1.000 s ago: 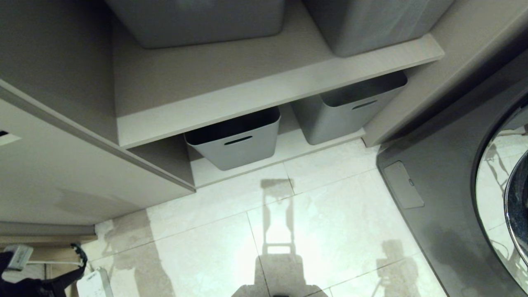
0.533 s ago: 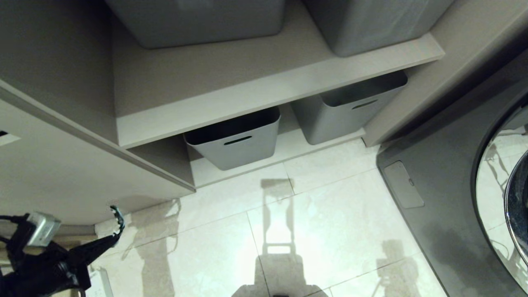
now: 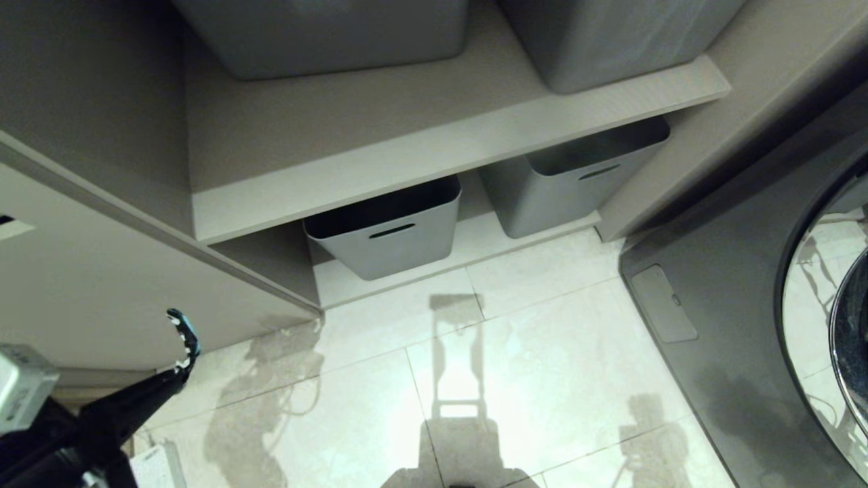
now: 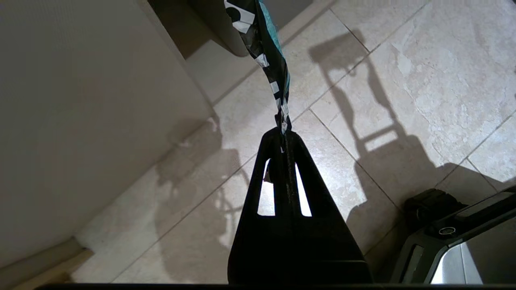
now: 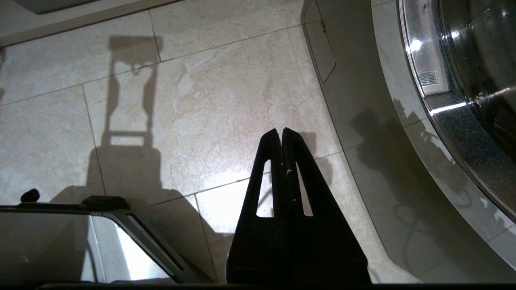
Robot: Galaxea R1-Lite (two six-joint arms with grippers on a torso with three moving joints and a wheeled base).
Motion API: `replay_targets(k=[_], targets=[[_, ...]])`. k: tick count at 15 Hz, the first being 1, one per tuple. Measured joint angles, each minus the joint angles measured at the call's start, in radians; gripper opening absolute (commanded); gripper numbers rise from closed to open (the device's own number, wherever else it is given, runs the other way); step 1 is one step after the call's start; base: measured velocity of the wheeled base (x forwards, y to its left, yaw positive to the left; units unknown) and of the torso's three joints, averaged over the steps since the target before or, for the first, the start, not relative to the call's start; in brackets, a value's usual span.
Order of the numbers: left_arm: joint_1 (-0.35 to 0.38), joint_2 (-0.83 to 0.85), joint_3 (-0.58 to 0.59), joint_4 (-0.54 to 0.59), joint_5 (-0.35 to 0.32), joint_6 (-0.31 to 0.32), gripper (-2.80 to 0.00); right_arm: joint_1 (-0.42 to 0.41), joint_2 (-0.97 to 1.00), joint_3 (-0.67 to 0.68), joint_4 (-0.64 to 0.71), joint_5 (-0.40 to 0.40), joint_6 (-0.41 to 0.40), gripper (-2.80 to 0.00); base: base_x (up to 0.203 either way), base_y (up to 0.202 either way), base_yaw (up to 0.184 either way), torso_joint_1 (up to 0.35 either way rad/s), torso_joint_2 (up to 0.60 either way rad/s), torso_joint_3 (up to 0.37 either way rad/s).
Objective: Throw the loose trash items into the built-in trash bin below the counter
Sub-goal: Put the garbage in the trash can
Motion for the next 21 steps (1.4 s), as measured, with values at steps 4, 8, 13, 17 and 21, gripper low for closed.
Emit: replay_targets(k=[4,8,13,17,21], targets=[[-0.099,-0.397,-0.038,0.446,0.199,-0.023,-2.8,0.0,0.0,0.0,0.0,0.0,0.0,-2.8,0.0,0.0,0.0,0.0,0.0,0.0],[-0.126,-0.646,0.076,0.616,0.315,-0.134,-2.8,0.0,0.0,0.0,0.0,0.0,0.0,-2.8,0.0,0.0,0.0,0.0,0.0,0.0],[-0.091,-0.703,0.099,0.696,0.354,-0.321,-2.8,0.0,0.0,0.0,0.0,0.0,0.0,-2.8,0.0,0.0,0.0,0.0,0.0,0.0],[0.039,-0.743,0.097,0.737,0.318,-0.289,-2.8,0.0,0.0,0.0,0.0,0.0,0.0,-2.8,0.0,0.0,0.0,0.0,0.0,0.0],[0.042,-0.908,0.114,0.76,0.24,-0.217,-2.8,0.0,0.0,0.0,0.0,0.0,0.0,-2.8,0.0,0.0,0.0,0.0,0.0,0.0]])
